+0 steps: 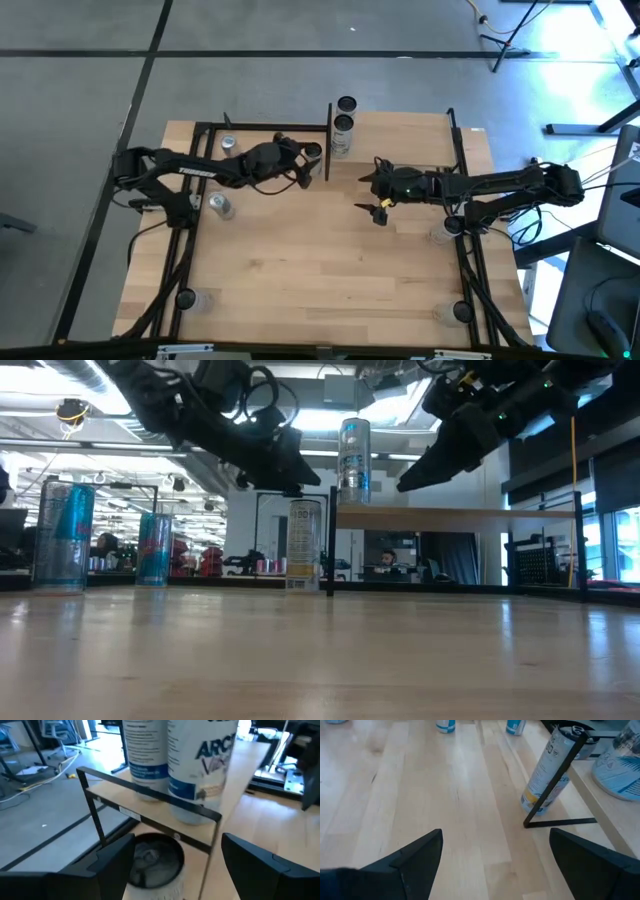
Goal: Place canned beverage on shelf
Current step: Put the top white yellow soda can on the shelf
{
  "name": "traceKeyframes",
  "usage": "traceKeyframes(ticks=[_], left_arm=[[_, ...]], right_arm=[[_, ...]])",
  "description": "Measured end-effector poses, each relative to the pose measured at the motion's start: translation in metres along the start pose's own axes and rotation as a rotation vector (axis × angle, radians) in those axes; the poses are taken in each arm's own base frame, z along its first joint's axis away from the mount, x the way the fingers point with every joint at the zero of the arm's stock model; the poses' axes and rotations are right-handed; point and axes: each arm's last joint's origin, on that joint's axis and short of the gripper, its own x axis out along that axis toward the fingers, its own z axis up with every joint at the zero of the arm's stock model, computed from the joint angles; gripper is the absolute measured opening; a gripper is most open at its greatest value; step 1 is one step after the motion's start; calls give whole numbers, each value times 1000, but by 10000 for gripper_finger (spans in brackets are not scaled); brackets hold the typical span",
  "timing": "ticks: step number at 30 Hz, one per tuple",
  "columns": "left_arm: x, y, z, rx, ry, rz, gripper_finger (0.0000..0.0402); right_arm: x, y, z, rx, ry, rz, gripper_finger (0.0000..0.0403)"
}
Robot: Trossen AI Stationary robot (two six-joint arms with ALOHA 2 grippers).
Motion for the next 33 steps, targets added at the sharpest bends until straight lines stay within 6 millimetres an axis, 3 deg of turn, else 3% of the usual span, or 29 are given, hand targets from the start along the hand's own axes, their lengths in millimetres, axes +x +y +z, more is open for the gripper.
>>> traceKeyframes(ticks=[12, 33], left_arm=[[23, 17, -17, 5, 14, 71, 284], [18, 14, -9, -3, -35, 12, 284]], right_arm=[[0, 0, 0, -12, 0, 0, 351], [0, 0, 0, -12, 2, 0, 351]])
